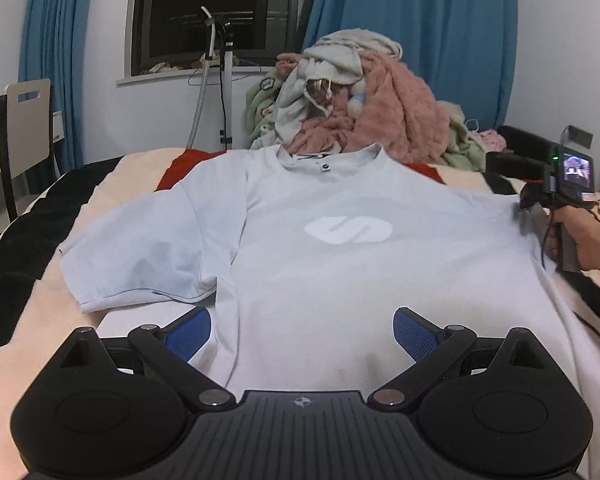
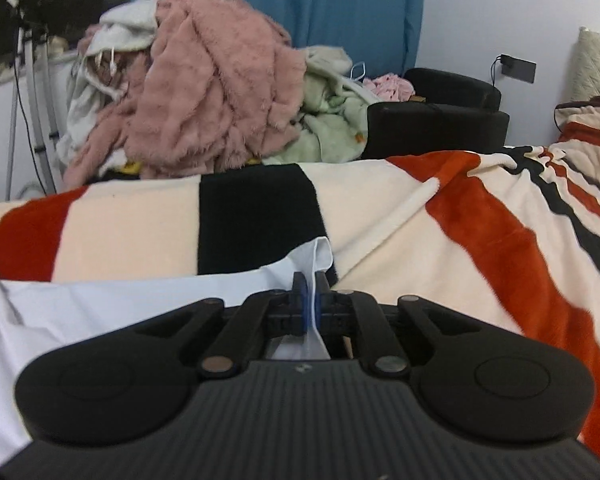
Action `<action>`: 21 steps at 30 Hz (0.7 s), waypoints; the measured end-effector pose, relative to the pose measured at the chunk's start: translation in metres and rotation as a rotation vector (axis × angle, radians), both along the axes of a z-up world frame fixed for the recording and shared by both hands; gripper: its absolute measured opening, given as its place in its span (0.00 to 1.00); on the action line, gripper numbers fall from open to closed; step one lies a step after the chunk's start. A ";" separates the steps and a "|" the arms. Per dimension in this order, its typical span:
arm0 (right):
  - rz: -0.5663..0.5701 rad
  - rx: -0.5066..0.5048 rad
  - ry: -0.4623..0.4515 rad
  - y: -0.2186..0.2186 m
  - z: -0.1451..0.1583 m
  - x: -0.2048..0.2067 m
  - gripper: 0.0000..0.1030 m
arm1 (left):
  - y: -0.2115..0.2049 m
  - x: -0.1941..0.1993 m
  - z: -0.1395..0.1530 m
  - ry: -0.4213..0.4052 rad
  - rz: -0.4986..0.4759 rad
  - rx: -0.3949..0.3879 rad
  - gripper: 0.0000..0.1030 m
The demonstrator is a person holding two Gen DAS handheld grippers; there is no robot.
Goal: Fold clothes
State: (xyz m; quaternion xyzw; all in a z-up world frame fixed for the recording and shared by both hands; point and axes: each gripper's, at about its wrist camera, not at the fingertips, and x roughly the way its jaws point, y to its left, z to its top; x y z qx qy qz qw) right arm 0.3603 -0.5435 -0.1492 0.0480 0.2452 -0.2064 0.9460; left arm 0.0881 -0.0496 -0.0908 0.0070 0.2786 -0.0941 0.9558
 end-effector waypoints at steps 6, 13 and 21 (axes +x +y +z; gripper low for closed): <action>0.016 0.011 -0.031 0.011 0.033 -0.035 0.78 | 0.003 -0.001 0.008 -0.009 -0.026 -0.052 0.96; 0.087 0.088 -0.111 0.052 0.103 -0.130 0.78 | 0.003 -0.039 0.038 -0.133 -0.061 -0.049 0.96; 0.124 0.249 -0.192 0.129 0.171 -0.303 0.78 | 0.009 -0.078 0.052 -0.062 -0.121 -0.135 0.95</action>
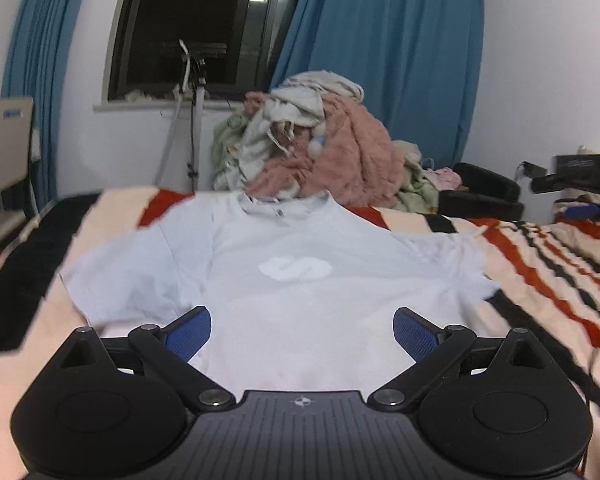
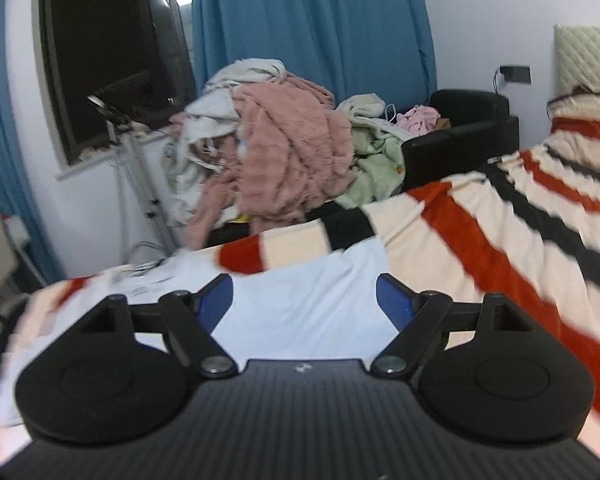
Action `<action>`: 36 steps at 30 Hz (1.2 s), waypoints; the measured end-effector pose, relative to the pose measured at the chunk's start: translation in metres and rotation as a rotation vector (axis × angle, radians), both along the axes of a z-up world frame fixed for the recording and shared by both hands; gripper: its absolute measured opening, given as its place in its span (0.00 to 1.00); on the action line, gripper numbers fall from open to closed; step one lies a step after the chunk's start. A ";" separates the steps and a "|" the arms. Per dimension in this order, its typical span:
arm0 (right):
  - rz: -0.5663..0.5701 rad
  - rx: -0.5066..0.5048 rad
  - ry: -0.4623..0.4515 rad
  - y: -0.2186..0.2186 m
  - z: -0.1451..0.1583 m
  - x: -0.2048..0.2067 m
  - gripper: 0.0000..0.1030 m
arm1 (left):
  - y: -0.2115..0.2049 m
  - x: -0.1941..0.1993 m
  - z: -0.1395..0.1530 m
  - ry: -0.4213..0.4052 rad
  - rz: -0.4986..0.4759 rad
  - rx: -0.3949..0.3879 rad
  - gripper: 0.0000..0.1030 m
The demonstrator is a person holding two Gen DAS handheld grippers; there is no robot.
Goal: Fold clothes
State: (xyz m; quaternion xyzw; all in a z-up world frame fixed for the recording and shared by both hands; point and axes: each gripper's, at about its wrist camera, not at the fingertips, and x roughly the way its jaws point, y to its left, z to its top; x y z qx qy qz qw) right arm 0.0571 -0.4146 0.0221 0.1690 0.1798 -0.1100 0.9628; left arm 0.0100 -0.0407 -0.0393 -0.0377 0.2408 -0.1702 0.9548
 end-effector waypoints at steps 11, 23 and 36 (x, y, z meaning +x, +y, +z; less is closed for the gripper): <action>0.104 0.062 -0.136 0.062 -0.011 -0.180 0.78 | -0.035 -0.064 -0.025 0.230 -0.309 -0.096 0.85; 0.113 0.129 -0.207 0.042 -0.009 -0.216 0.78 | -0.113 -0.102 -0.075 0.288 -0.526 0.124 0.05; 0.105 0.110 -0.212 0.036 0.005 -0.223 0.78 | -0.222 -0.122 -0.097 0.390 -0.705 0.107 0.03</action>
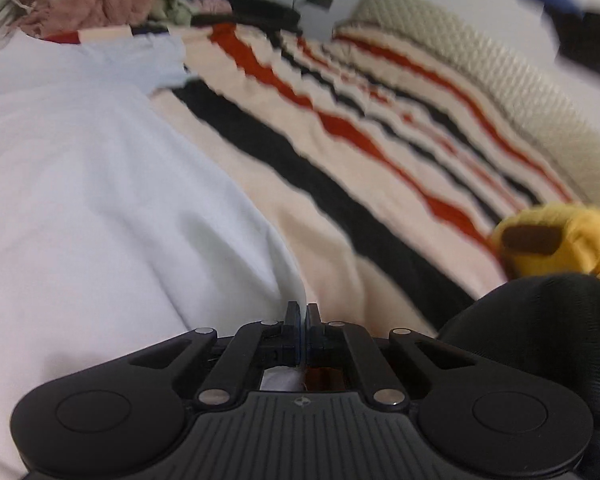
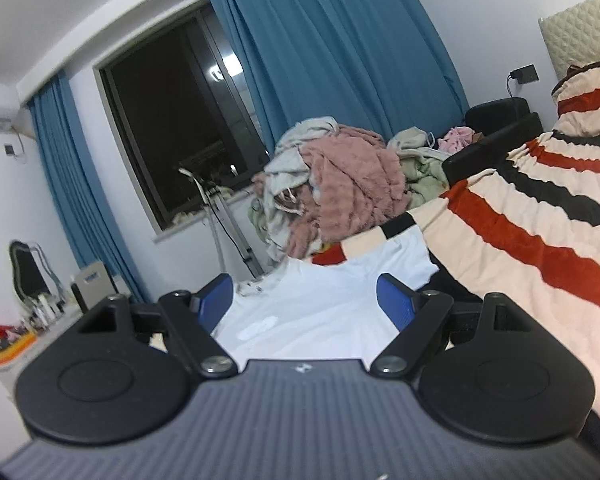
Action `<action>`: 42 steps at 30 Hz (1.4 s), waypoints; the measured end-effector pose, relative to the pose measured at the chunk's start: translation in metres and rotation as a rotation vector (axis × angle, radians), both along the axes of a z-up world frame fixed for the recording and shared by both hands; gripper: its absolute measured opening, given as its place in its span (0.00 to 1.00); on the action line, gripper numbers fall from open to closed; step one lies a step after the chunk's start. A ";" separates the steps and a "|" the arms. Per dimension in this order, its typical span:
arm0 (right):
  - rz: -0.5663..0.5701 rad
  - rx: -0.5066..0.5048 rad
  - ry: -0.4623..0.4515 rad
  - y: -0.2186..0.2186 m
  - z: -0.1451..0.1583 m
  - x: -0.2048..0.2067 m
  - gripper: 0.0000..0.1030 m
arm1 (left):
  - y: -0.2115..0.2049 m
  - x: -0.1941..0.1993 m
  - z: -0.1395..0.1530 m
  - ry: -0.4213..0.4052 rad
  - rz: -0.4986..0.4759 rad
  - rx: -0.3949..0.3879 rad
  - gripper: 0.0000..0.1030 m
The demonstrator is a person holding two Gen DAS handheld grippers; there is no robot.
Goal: Fold clothes
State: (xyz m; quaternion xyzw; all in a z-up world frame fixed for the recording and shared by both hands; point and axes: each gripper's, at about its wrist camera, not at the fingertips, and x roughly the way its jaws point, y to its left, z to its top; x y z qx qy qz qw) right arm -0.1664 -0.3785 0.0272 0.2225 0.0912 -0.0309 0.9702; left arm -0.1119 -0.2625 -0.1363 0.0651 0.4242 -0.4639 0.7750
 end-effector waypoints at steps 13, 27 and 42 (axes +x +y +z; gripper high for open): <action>0.067 -0.086 0.047 0.032 0.012 0.034 0.78 | 0.085 0.042 0.067 -0.177 0.204 0.012 0.81; 0.182 -0.204 -0.043 0.104 0.049 0.129 0.78 | 0.237 0.072 0.133 -0.445 0.614 -0.060 0.87; 0.192 -0.235 0.057 0.123 -0.033 0.143 0.78 | 0.279 0.069 0.130 -0.465 0.767 -0.111 0.87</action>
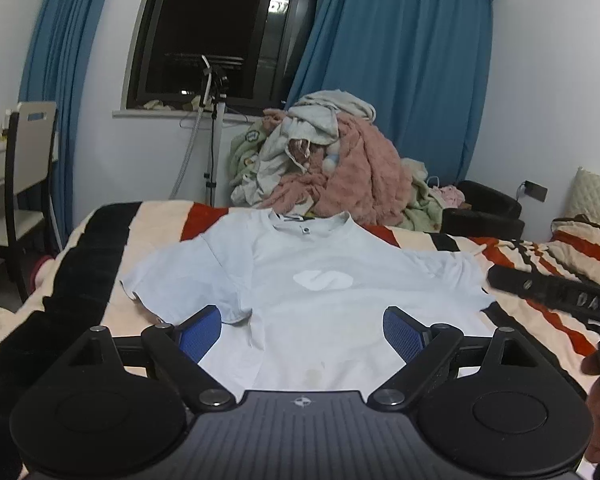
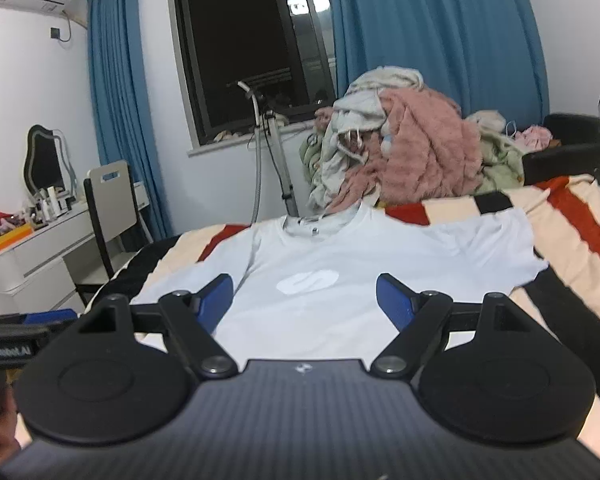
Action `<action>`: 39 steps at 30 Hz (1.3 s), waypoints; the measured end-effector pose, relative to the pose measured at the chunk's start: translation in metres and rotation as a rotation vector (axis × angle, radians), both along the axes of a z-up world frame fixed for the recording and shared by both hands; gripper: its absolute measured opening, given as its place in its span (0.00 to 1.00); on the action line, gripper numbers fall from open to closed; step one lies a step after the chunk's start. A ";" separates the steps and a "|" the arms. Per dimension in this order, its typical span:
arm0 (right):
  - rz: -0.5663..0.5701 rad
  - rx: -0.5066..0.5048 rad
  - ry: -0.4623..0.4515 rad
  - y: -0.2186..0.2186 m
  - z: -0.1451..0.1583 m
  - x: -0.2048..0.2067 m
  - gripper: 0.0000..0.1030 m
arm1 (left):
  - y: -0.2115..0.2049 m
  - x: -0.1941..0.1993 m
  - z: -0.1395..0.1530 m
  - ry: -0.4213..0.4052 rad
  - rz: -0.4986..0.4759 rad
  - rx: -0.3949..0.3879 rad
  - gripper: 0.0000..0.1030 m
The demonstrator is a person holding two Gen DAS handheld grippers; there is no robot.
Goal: Fold clothes
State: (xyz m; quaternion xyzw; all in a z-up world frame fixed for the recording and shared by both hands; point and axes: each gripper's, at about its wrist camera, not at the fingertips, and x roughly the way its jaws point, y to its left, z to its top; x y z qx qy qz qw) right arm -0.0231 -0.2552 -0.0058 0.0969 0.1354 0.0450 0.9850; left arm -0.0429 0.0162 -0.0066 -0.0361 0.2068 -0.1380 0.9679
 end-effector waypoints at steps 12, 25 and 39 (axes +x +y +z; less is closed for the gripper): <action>-0.060 -0.051 0.120 -0.009 -0.028 0.030 0.78 | 0.027 0.153 -0.039 0.123 0.116 0.170 0.73; -0.103 0.019 0.234 -0.021 -0.065 0.087 0.78 | 0.124 0.276 -0.092 0.322 0.332 -0.169 0.15; -0.125 -0.053 0.202 -0.007 -0.075 0.110 0.78 | 0.109 0.430 -0.019 0.094 0.568 0.283 0.00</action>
